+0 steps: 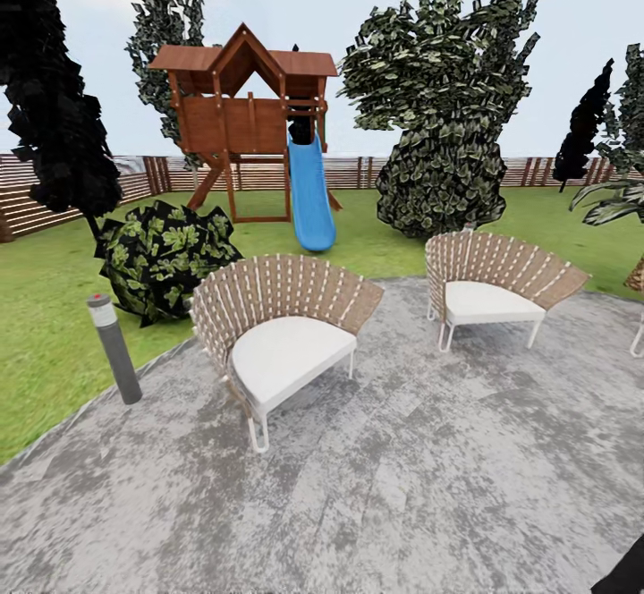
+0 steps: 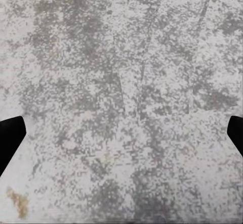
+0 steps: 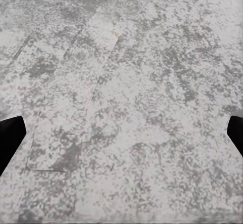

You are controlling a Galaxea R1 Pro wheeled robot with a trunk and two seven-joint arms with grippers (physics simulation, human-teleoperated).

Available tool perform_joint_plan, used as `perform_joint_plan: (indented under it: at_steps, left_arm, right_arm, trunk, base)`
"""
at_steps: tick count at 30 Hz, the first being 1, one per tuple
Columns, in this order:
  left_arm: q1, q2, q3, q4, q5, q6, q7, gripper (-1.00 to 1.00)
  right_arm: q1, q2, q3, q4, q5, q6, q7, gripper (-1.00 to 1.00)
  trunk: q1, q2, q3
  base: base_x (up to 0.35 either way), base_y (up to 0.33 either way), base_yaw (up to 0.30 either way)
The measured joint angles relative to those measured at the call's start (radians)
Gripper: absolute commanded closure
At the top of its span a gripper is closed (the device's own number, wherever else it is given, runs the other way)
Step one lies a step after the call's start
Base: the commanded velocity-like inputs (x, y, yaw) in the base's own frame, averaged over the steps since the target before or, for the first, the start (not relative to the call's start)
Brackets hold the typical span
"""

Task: Pick up the pesticide atomizer in the garden and spray insectifuge to fully cover both potted plants in the garden.

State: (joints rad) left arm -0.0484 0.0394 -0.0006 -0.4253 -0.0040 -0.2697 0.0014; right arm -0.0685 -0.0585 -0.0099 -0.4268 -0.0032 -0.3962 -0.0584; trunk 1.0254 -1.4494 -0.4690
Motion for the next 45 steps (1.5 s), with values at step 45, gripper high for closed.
perform_joint_plan:
  at_steps: [45]
  left_arm:
    - [0.000, 0.024, 0.057, 0.005, 0.000, -0.002, 0.000, -1.00]
  right_arm:
    - [0.000, 0.002, -0.123, -0.002, -0.001, 0.003, 0.001, -1.00]
  trunk:
    - [0.000, 0.000, 0.000]
  base:
    - [-0.162, 0.245, -0.227]
